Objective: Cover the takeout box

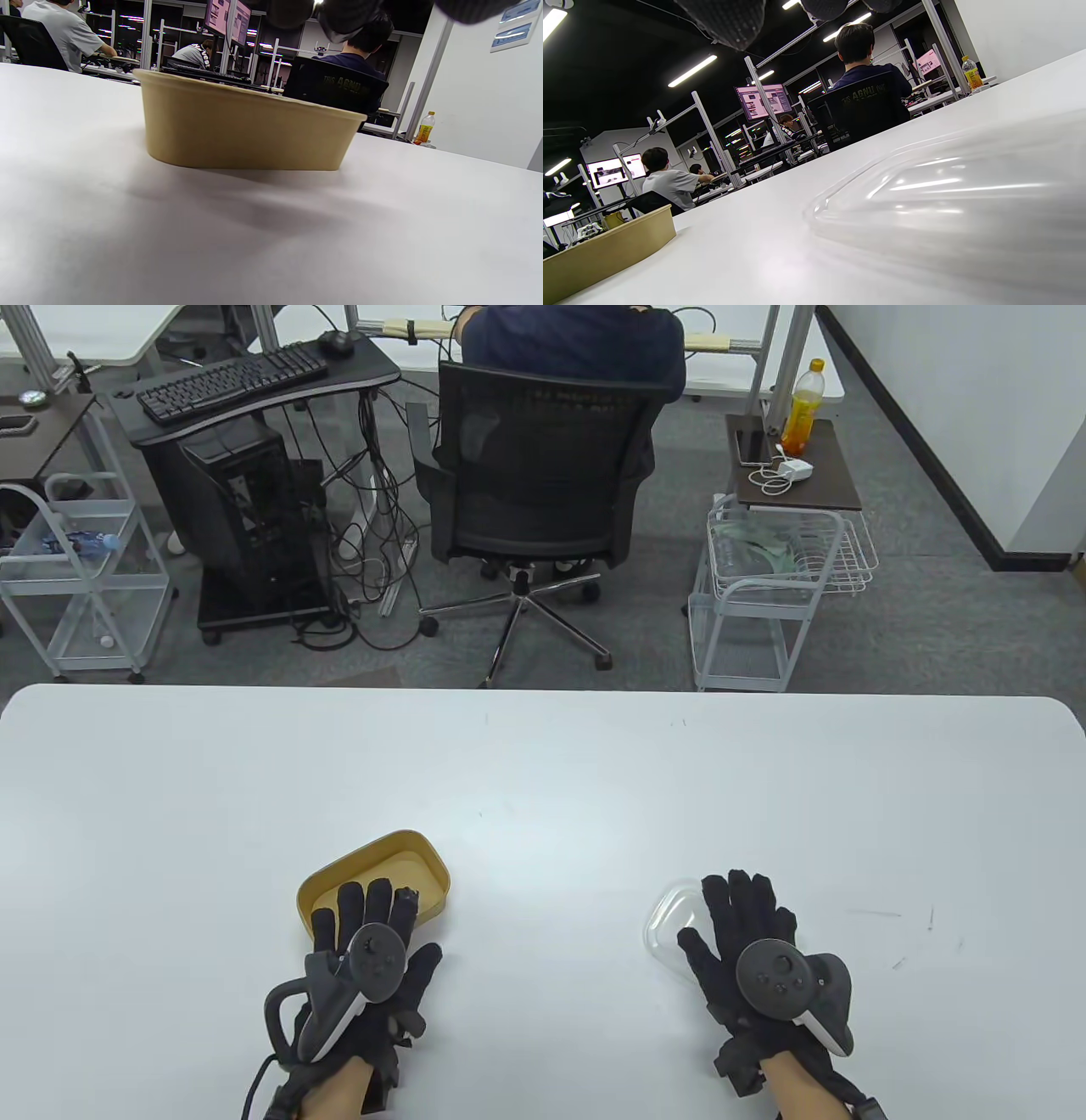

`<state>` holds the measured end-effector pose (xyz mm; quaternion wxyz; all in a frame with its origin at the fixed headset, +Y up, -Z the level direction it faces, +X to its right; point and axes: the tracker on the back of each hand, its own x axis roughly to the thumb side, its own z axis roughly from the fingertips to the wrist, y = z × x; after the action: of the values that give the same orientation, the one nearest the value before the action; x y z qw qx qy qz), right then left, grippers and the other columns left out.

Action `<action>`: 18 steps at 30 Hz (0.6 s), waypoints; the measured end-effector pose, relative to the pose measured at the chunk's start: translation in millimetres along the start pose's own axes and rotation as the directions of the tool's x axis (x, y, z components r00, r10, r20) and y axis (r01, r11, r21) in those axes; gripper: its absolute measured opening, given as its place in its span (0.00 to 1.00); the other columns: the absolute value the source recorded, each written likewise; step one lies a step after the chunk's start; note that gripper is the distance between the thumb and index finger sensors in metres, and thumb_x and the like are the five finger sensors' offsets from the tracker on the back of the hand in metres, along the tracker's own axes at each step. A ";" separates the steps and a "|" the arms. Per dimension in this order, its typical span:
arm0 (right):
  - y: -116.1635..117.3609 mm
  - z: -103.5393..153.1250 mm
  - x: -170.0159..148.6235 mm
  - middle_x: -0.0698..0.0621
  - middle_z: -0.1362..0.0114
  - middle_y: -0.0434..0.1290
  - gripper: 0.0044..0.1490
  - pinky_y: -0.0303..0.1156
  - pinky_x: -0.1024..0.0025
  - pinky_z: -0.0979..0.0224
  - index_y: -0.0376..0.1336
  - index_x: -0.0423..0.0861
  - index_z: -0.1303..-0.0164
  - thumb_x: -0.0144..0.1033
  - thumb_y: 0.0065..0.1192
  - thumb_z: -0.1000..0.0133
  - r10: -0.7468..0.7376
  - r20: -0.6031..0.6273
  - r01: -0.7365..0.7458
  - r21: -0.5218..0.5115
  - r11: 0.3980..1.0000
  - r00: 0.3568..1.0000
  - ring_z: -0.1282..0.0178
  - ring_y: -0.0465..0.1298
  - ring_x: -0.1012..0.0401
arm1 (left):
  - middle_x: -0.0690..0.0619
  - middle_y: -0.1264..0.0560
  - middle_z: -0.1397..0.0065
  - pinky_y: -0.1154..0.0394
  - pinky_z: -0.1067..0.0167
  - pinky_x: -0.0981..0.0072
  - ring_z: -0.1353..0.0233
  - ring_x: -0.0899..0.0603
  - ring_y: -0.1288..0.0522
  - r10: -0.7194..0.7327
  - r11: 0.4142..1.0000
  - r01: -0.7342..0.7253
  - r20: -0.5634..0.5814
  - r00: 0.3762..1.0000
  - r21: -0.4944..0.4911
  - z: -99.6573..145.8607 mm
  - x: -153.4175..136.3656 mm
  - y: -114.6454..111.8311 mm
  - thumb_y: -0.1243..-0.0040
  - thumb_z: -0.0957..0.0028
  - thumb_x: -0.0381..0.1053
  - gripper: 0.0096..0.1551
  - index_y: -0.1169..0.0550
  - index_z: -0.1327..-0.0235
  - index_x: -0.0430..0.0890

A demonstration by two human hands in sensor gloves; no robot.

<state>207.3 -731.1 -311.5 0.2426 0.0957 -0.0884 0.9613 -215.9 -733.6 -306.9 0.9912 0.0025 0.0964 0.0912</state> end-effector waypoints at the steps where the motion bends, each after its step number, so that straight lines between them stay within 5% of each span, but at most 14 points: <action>1: -0.6 -0.1 -0.4 0.25 0.15 0.48 0.44 0.46 0.23 0.30 0.50 0.34 0.15 0.48 0.54 0.33 -0.001 -0.002 0.001 -0.001 1.000 1.000 0.18 0.45 0.30 | 0.70 0.46 0.11 0.63 0.18 0.64 0.10 0.54 0.55 0.005 1.000 -0.005 -0.014 1.000 0.003 -1.1 -2.7 1.4 0.52 0.63 0.80 0.44 0.38 0.27 0.75; 11: -8.0 -2.1 -5.4 0.25 0.14 0.48 0.44 0.46 0.22 0.30 0.50 0.33 0.15 0.48 0.54 0.33 -0.039 -0.020 0.039 -0.027 0.999 0.999 0.18 0.45 0.30 | 0.65 0.43 0.11 0.57 0.18 0.61 0.10 0.51 0.51 -0.009 1.000 0.013 -0.254 0.967 0.017 -24.2 -34.0 21.7 0.49 0.60 0.79 0.44 0.37 0.26 0.71; 18: -12.0 -0.1 -6.6 0.24 0.15 0.49 0.44 0.46 0.22 0.31 0.50 0.33 0.15 0.48 0.54 0.33 -0.047 -0.025 0.046 -0.046 0.998 0.999 0.19 0.46 0.29 | 0.61 0.36 0.13 0.48 0.19 0.59 0.13 0.47 0.42 -0.024 0.998 -0.004 -0.449 0.893 -0.061 -45.9 -50.0 19.5 0.46 0.60 0.79 0.46 0.37 0.25 0.68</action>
<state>218.7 -723.6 -311.6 0.2683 0.0795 -0.1048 0.9543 -276.5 -724.1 -342.0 0.9421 -0.0487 0.3200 0.0871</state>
